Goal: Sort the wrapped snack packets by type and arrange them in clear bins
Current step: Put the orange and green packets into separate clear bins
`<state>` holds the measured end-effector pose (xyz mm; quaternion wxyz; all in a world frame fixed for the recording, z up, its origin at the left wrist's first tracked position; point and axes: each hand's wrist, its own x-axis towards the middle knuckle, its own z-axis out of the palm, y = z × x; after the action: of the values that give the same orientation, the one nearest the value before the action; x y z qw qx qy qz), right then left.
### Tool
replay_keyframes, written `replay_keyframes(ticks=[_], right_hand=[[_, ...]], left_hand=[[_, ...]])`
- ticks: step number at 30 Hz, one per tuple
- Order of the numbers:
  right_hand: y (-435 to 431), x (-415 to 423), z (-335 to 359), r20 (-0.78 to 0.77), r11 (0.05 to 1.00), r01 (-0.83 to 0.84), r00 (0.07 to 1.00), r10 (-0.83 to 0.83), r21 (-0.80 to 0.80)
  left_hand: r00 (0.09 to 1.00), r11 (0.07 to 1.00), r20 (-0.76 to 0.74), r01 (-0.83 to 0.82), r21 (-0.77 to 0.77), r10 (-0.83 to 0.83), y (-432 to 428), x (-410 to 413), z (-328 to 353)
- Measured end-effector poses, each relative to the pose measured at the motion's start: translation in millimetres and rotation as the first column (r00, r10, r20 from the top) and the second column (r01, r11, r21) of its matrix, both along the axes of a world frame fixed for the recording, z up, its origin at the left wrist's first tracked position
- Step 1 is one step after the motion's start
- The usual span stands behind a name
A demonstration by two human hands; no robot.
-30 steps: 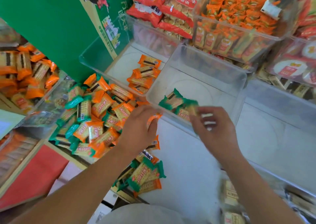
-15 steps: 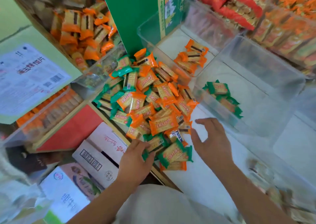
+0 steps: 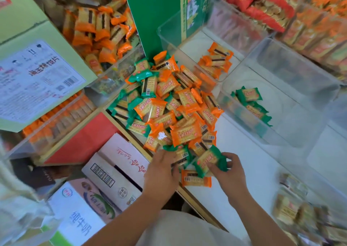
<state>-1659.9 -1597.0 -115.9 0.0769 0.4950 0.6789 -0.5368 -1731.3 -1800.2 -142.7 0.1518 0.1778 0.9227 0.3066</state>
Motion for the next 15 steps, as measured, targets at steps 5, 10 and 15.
replay_keyframes(ticks=[5, 10, 15], right_hand=[[6, 6, 8, -0.06, 0.998, 0.043, 0.997, -0.04, 0.054], [9, 7, 5, 0.07, 1.0, 0.005, 0.998, -0.004, -0.011], [16, 2, 4, 0.071, 0.947, 0.146, 0.989, -0.131, -0.285]], left_hand=[[0.995, 0.994, 0.083, 0.07, -0.088, -0.063, -5, -32, -13], [0.995, 0.994, 0.092, 0.053, -0.094, -0.044, 12, -41, -14], [0.994, 0.991, 0.105, 0.011, -0.13, 0.003, 22, -43, -17]])
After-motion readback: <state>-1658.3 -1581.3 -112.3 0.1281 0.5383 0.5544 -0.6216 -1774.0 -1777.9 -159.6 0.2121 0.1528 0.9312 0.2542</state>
